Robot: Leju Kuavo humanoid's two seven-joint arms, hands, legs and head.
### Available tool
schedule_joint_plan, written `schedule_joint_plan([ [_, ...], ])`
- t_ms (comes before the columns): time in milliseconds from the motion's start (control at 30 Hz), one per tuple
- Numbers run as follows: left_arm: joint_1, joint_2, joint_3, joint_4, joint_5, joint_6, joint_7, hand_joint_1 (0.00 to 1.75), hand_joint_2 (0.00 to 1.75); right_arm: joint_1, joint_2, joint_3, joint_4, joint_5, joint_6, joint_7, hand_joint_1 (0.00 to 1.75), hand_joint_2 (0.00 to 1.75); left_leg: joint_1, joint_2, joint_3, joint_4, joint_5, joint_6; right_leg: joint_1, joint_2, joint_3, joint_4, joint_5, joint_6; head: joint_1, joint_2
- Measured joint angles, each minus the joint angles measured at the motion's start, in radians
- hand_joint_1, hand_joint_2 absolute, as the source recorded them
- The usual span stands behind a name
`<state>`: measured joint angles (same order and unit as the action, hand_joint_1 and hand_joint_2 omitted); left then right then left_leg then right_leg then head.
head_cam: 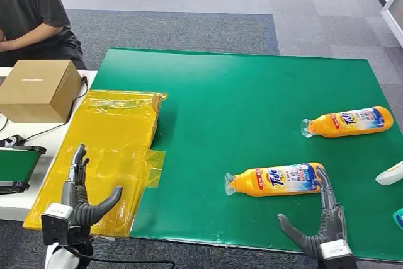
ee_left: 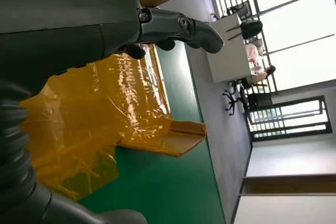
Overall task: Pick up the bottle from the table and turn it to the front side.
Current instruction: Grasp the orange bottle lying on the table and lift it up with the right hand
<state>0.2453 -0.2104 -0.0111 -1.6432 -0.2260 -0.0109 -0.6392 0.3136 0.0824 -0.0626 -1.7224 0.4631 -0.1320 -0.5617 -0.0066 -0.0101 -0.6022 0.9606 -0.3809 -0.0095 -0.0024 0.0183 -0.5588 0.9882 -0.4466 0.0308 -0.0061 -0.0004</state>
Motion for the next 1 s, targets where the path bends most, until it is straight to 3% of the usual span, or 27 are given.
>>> schedule_joint_plan([
  [400,-0.021,0.012,0.001,-0.035,0.020,-0.024,0.012,0.00,1.75,-0.026,-0.004,0.008,0.000,0.015,-0.004,0.011,0.00,1.75,0.000,0.000,0.000,0.000,0.000,0.000,0.000,0.000,0.000,0.000,0.000,0.000,0.000,0.000],
  [600,-0.071,0.029,-0.012,-0.080,0.068,-0.077,0.049,0.00,1.75,-0.042,-0.005,0.050,0.001,0.011,-0.026,0.021,0.00,1.75,0.000,0.000,0.000,0.000,0.000,0.000,0.000,0.000,0.000,0.000,0.000,0.000,0.000,0.000],
  [733,-0.102,0.051,-0.023,-0.076,0.145,-0.177,0.034,0.00,1.75,-0.063,-0.006,0.087,0.009,-0.014,-0.032,0.030,0.00,1.75,0.000,0.000,0.000,0.000,0.000,0.000,0.000,0.000,0.000,0.000,0.000,0.000,0.000,0.000],
  [900,-0.159,0.080,-0.010,-0.054,0.356,-0.473,-0.048,0.00,1.75,-0.103,-0.006,0.144,0.024,-0.080,-0.004,0.022,0.00,1.75,0.000,0.000,0.000,0.000,0.001,-0.001,0.000,0.000,0.000,0.000,0.000,0.000,0.000,0.000],
  [1000,-0.205,0.079,-0.001,-0.048,0.377,-0.515,-0.046,0.00,1.75,-0.129,-0.006,0.194,0.037,-0.093,0.000,0.020,0.00,1.75,0.000,0.000,0.000,0.000,0.001,-0.001,0.000,0.000,0.000,0.000,0.000,0.000,0.000,0.000],
])
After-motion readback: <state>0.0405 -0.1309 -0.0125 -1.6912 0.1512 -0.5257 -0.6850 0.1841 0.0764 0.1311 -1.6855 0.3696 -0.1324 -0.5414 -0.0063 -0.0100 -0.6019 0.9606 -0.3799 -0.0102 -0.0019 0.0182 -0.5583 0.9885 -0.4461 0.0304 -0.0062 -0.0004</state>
